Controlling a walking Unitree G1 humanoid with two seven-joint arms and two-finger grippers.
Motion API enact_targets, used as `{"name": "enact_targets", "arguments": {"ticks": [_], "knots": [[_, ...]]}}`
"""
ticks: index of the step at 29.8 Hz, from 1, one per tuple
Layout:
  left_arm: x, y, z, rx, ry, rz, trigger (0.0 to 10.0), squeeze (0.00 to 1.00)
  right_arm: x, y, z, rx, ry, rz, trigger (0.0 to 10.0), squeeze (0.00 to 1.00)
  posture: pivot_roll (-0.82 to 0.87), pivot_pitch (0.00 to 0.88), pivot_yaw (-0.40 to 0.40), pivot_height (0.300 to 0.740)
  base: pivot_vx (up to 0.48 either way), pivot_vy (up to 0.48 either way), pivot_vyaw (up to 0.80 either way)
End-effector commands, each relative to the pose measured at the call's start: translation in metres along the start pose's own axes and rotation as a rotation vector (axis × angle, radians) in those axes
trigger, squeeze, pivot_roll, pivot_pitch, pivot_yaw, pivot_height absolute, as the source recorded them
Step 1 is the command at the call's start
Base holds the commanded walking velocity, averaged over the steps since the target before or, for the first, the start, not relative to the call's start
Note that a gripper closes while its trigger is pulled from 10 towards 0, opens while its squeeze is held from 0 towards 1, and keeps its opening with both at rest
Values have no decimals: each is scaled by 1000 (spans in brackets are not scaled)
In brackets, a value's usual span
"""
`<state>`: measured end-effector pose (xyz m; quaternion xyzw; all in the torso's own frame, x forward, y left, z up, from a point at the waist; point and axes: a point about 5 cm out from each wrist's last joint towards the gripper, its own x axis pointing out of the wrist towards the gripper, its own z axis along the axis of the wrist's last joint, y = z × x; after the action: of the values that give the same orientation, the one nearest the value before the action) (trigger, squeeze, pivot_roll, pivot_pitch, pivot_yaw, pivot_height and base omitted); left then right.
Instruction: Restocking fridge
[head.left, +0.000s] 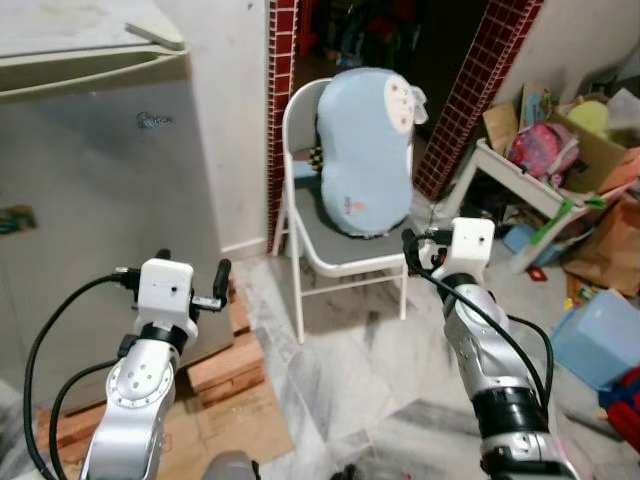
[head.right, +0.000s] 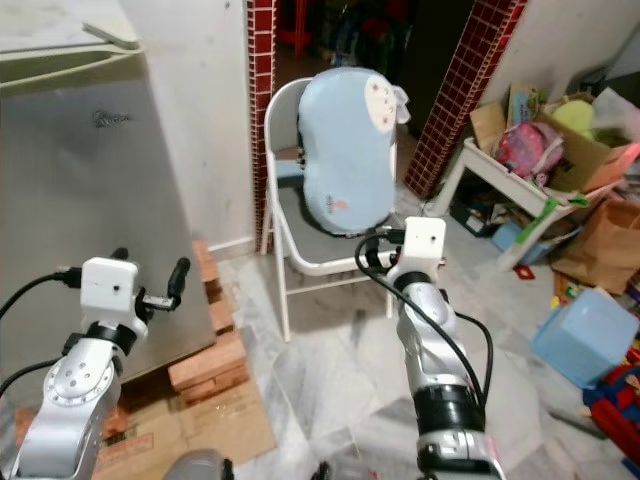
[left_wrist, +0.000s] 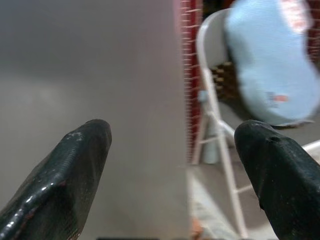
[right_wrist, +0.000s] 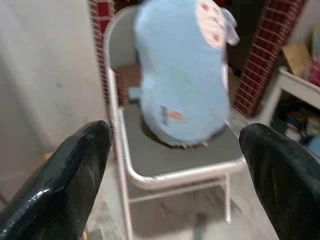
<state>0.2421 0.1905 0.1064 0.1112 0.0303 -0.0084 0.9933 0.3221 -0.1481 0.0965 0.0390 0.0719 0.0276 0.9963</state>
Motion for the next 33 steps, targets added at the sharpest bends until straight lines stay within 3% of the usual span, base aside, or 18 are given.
{"name": "enact_targets", "arguments": {"ticks": [1, 8, 18, 23, 33], "knots": [[4, -5, 5, 8, -9, 4, 10000, 0, 2, -10, 8, -19, -22, -22, 10000, 0, 124, 65, -93, 740, 0, 0, 0], [-4, 2, -1, 9, 10, 16, 10000, 0, -1, -15, 4, -27, -14, -37, 10000, 0, 121, 80, -86, 740, 0, 0, 0], [-6, -8, -10, -22, 59, -20, 10000, 0, -3, -14, 4, -23, -10, -29, 10000, 0, 93, 86, -69, 740, -298, 0, 0], [-7, -8, -18, -31, 84, -14, 10000, 0, -5, -21, -3, 12, 7, -67, 10000, 0, 89, 54, -75, 740, -332, 0, 0], [1, -1, -12, 3, 49, -43, 10000, 0, -7, -20, -3, 52, -12, -94, 10000, 0, 79, 57, -54, 740, -181, 0, 0]]}}
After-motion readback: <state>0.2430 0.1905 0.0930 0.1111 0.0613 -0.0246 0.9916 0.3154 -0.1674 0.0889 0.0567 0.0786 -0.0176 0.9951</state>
